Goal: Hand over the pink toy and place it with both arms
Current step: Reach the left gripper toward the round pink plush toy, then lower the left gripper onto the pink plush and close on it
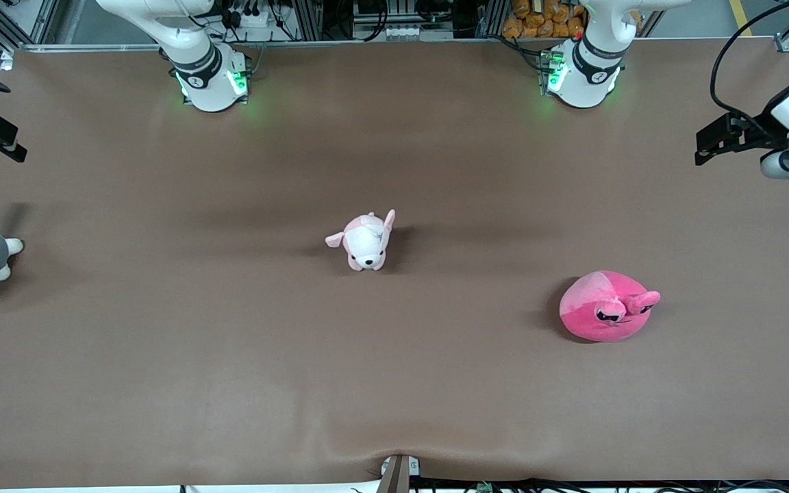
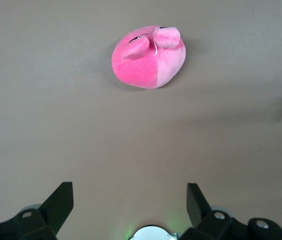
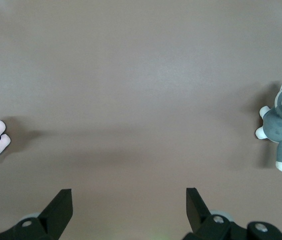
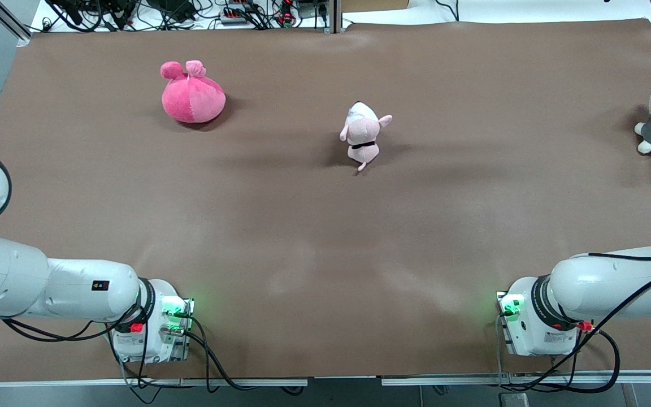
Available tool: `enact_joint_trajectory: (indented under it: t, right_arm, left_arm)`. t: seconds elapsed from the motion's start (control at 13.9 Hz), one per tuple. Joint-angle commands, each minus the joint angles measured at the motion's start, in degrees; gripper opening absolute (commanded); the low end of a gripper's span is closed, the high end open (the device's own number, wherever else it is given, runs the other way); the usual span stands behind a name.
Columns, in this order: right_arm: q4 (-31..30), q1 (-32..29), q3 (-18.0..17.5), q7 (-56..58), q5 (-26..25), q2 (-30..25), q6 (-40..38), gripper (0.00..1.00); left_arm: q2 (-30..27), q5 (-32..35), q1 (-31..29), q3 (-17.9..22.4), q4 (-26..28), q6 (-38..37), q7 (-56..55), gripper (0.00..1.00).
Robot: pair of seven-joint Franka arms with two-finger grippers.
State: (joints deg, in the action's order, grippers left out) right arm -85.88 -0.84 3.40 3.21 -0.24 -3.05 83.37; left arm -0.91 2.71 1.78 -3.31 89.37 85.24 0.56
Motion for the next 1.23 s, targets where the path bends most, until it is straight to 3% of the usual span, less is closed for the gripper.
enact_joint_trajectory:
  t: [0.0,0.36,0.65,1.15]
  right_arm:
    - [1.3,-1.4,-0.7,0.5,1.1,0.6,-0.9,1.0]
    - [1.3,-1.4,-0.7,0.5,1.1,0.7,-0.8,1.0]
    - [1.3,-1.3,-0.7,0.5,1.1,0.7,-0.8,1.0]
    - [1.6,-1.1,-0.8,0.7,1.1,1.9,-0.8,1.0]
  left_arm:
    - [3.0,0.4,0.3,-0.2,-1.2,-0.8,-5.8,1.0]
    - [9.1,-1.9,0.4,-0.2,-3.2,1.6,-25.8,1.0]
    - [12.6,-7.2,-0.5,-0.1,-2.9,8.6,-43.5,1.0]
    - [20.9,-7.5,-0.5,-0.1,-2.4,17.8,-75.7,1.0]
